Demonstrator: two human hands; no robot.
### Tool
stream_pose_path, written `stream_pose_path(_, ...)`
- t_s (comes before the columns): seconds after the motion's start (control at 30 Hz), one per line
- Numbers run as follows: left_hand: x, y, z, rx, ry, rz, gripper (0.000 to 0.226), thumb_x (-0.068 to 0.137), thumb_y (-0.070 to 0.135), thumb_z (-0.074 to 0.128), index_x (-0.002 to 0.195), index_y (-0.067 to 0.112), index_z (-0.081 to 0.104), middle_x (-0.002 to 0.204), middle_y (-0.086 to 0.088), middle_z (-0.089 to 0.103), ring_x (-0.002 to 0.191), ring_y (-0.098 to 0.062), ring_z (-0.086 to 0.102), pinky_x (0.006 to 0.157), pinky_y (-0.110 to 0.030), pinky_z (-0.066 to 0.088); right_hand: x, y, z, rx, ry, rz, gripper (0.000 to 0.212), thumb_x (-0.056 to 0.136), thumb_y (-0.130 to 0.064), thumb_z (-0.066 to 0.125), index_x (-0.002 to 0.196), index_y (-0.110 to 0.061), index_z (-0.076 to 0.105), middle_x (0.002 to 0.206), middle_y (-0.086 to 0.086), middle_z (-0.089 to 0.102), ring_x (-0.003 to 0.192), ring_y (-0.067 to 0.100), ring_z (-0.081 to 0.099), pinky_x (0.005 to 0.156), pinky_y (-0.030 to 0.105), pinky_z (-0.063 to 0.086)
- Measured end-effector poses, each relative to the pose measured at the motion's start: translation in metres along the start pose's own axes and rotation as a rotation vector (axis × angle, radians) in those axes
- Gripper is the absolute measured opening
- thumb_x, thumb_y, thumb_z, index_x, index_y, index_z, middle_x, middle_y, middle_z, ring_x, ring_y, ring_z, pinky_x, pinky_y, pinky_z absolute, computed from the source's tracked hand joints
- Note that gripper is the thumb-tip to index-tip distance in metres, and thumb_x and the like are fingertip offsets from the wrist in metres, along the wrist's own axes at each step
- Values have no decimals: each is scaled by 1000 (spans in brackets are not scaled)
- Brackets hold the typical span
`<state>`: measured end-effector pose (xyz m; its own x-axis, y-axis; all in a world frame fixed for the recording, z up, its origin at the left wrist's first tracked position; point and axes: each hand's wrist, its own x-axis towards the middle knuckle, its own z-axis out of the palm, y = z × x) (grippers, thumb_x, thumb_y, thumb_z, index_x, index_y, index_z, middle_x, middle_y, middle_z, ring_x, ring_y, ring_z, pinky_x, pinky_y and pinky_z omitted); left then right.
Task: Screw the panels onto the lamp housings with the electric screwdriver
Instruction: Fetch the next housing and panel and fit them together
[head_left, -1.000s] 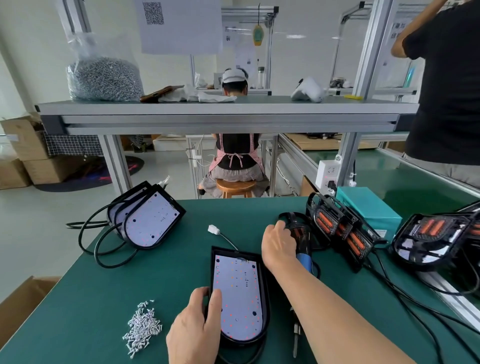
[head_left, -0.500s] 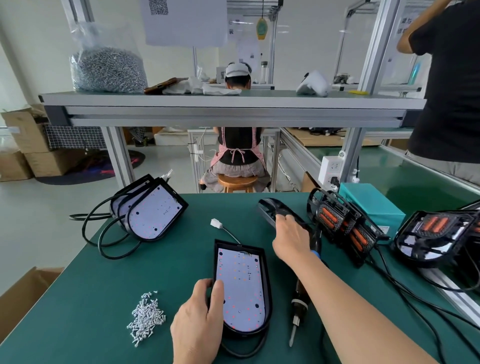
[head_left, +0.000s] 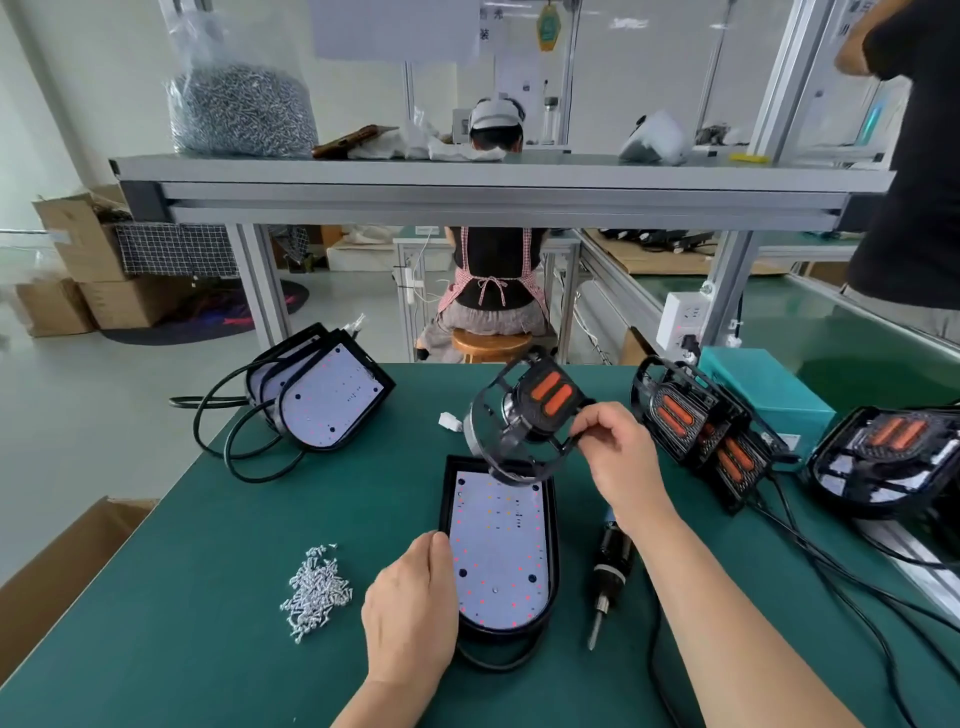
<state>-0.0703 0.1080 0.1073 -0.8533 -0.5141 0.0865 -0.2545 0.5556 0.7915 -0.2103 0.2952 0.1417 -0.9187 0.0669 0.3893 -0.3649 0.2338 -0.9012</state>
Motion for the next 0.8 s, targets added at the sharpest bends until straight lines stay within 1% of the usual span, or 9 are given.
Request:
stream_pose_path(0.07,2,-2,1,-15,10,13,38,97,25,41,63,17,26,54,-4,39,61,-27,34,61,-42,32,-7,-5,-5,28,-102,-27,45,79,24,52,73,-19,64,91,0,63,83,19,60,79,32,46)
stream_pose_path(0.1,3,-3,1,-14,13,26,39,98,26,41,62,18,28,57,-4,42,63,-28,37,63,-42,34,-11,-7,-8,-7,-159,-56,47,77,25,52,72,-20,64,90,-1,63,85,22,61,80,34,46)
stream_pose_path(0.2,5,-4,2,-14,5,52,39,101,32,36,63,23,39,70,1,54,75,-28,48,70,-42,38,-24,-9,-10,-232,-318,-180,47,72,20,52,69,-26,62,88,-9,64,89,16,62,84,30,47)
stream_pose_path(0.3,3,-3,2,-29,8,44,42,103,39,29,68,24,48,76,6,59,80,-27,50,74,-39,38,-35,-5,-2,-383,-423,-210,37,70,19,47,73,-13,65,85,-2,64,86,21,60,84,39,47)
stream_pose_path(0.4,2,-3,1,-40,16,46,41,104,36,29,69,23,46,72,8,58,79,-24,51,72,-40,38,-39,1,2,-471,-412,-242,36,70,19,45,76,-10,64,83,-3,63,87,20,56,83,40,46)
stream_pose_path(0.57,2,-3,1,-49,0,48,32,98,37,28,76,18,39,71,-1,56,78,-23,51,68,-36,40,-43,8,4,-620,-390,-300,44,74,19,40,71,-22,55,85,-15,57,88,16,47,74,28,35)
stream_pose_path(0.67,1,-3,1,-31,-12,44,33,99,38,28,79,15,41,72,0,57,78,-22,53,69,-34,41,-46,9,3,-657,-390,-305,41,75,18,41,75,-15,66,91,-10,67,93,18,52,82,30,37)
stream_pose_path(0.77,1,-2,1,-30,-3,16,32,99,40,30,80,17,39,69,-1,56,74,-20,52,68,-31,41,-49,5,3,-697,-390,-338,38,72,17,43,74,-12,69,86,-6,70,109,11,52,99,35,38)
stream_pose_path(0.8,0,-2,1,-31,-6,10,31,99,41,30,80,18,39,70,1,55,74,-19,51,69,-30,41,-49,3,3,-700,-395,-333,37,71,16,42,73,-10,68,84,-4,70,111,11,53,99,34,39)
